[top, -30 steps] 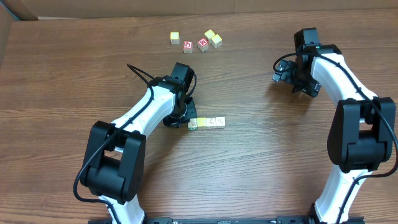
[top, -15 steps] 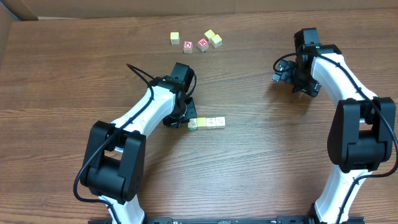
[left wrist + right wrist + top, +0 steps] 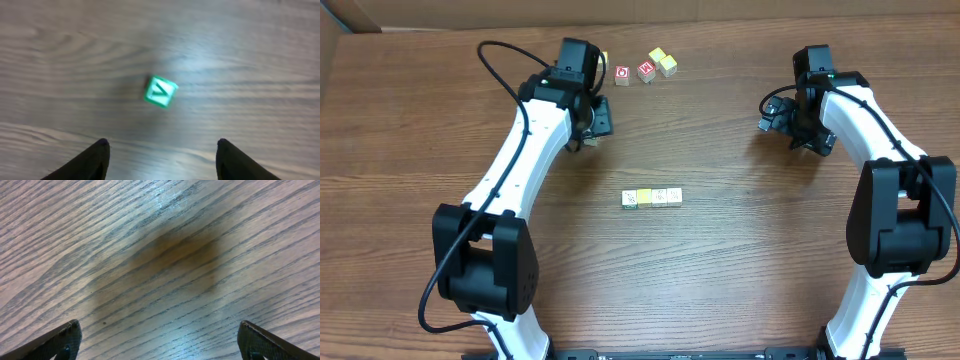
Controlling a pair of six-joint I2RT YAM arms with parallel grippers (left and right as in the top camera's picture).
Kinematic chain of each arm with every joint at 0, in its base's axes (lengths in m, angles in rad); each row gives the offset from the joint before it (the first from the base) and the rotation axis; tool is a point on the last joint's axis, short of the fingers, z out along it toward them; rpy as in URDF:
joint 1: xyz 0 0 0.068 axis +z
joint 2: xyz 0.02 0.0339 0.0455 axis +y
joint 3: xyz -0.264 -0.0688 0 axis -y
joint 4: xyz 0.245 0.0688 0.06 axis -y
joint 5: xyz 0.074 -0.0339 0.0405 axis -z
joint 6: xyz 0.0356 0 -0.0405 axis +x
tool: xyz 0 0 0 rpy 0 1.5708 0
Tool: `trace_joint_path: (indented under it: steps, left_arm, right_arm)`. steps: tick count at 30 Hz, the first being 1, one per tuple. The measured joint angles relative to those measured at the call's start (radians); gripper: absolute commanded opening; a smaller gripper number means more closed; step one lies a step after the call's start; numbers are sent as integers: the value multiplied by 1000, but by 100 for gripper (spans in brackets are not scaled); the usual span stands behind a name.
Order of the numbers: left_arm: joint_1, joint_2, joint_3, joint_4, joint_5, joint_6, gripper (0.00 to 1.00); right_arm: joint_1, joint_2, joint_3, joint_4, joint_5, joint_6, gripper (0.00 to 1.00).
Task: Flip 5 blocks
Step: 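Move the left gripper up to the block cluster and grasp a block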
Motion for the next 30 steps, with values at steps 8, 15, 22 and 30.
trace_joint_path:
  steps: [8,15,22,30]
  left_arm:
    - [-1,11,-5,92,-45,99,61]
    - [-1,102,-5,106,-48,225,56]
    - [-1,201,-9,119,-44,322,51]
    - [-1,208,-15,166,-30,349,45]
  right_arm:
    - [0,0,0,0,0,0,100]
    - [0,0,0,0,0,0,100]
    - [0,0,0,1,0,0,100]
    - [0,0,0,0,0,0,100]
